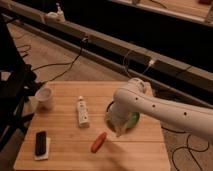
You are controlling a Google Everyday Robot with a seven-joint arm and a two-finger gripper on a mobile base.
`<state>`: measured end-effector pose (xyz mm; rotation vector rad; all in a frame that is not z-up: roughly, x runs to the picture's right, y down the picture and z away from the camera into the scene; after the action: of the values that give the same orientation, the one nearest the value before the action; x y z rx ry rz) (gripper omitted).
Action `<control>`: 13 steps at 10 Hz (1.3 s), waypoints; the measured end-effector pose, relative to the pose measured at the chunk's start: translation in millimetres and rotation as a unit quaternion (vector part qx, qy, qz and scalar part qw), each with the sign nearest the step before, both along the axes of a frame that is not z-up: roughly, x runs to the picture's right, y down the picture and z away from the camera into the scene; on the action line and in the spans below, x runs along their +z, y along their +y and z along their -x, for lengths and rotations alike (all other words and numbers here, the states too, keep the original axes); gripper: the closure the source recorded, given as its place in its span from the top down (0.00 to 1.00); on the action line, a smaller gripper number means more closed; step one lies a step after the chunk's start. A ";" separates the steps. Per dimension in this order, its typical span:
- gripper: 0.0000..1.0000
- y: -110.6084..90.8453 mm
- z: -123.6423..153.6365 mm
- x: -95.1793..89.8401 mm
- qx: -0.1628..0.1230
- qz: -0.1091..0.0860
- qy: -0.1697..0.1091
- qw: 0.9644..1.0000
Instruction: Place the pepper in the ceramic cup
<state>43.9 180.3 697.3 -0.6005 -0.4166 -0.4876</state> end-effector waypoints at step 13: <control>0.65 87.5 69.3 83.0 -0.045 0.054 -0.043 0.997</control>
<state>-25.3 267.8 780.2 -0.7063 -0.5025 -0.5805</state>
